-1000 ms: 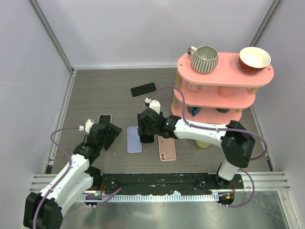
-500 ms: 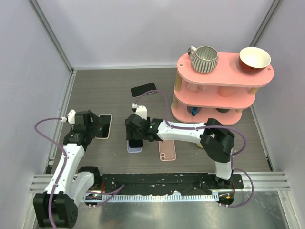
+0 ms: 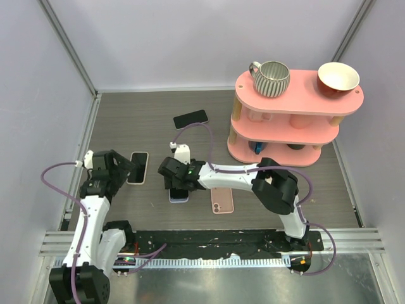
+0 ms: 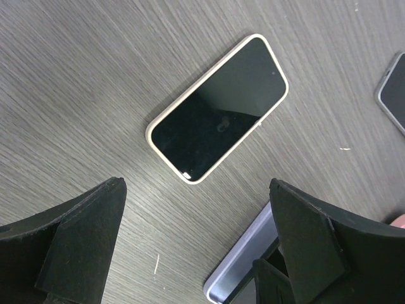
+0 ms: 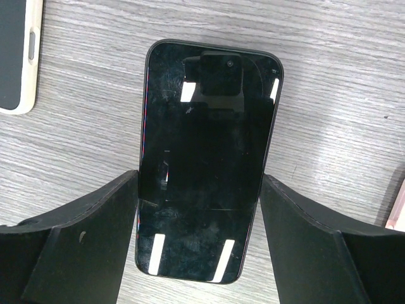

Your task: Put the phone into the phone case

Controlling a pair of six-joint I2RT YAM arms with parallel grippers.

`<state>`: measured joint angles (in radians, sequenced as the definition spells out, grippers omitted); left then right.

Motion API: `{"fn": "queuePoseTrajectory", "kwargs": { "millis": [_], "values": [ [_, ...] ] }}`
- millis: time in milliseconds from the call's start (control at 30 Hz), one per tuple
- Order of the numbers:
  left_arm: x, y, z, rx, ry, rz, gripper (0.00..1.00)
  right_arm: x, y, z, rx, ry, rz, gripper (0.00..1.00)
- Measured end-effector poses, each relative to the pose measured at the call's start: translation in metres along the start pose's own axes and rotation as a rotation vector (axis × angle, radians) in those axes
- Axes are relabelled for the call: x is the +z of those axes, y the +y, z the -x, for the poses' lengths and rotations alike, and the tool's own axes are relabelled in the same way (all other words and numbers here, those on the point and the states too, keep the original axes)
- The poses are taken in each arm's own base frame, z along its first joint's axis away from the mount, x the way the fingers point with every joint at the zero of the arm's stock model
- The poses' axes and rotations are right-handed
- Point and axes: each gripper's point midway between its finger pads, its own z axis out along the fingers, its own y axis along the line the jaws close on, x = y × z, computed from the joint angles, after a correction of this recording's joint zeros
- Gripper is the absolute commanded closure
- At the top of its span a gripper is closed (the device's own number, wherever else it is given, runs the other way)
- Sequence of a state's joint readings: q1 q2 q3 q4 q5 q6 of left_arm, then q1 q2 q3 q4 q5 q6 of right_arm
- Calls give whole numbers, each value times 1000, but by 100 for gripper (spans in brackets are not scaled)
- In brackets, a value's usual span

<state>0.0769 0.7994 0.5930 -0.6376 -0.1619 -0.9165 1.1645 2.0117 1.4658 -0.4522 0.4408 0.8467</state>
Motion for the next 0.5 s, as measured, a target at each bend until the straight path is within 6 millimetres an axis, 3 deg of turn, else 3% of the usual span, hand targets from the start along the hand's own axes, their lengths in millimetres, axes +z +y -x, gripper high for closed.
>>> {"fn": "queuePoseTrajectory", "kwargs": {
  "millis": [267,500],
  "values": [
    [-5,-1,1,-12,-21,-33,0,11,-9,-11,9,1,-59,48],
    [-4,0,-4,-23,-5,-34,0,14,-2,-9,12,-5,-67,43]
  ]
}}
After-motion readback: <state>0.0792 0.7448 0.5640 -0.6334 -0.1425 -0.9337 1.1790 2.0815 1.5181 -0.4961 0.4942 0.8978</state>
